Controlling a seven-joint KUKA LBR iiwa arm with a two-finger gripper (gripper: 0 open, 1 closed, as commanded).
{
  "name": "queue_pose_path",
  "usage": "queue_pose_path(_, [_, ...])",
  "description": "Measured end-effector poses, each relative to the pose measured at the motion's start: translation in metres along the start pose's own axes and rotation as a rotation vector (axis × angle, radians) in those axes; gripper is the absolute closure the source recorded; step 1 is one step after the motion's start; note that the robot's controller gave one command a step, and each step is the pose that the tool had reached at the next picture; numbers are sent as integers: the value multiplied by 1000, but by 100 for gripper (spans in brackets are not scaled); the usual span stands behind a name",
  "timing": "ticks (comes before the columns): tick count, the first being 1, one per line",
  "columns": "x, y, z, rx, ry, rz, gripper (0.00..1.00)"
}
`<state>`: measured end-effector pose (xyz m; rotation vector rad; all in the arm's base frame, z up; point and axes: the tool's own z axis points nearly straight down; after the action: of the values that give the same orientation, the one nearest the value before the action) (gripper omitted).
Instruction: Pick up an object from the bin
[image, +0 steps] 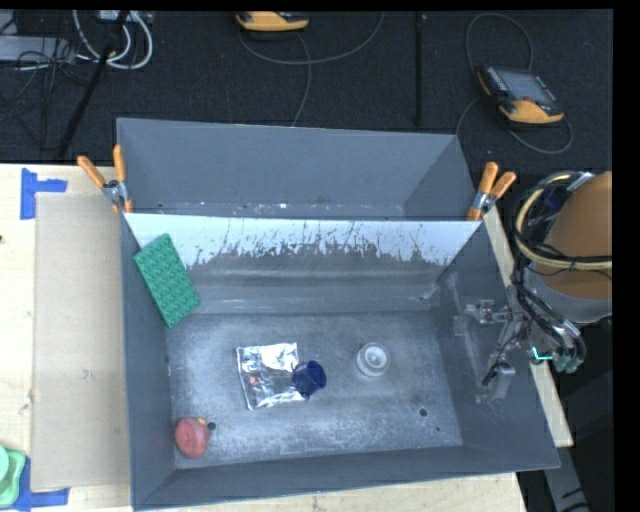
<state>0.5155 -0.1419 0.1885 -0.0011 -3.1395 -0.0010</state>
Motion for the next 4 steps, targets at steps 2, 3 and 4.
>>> queue_pose_path(2, [-97, 102, 120, 0, -4, -149, 0])
queue_pose_path(3, [-96, 102, 118, 1, -3, -153, 100])
queue_pose_path(4, [-73, 94, 119, 0, -1, -151, 100])
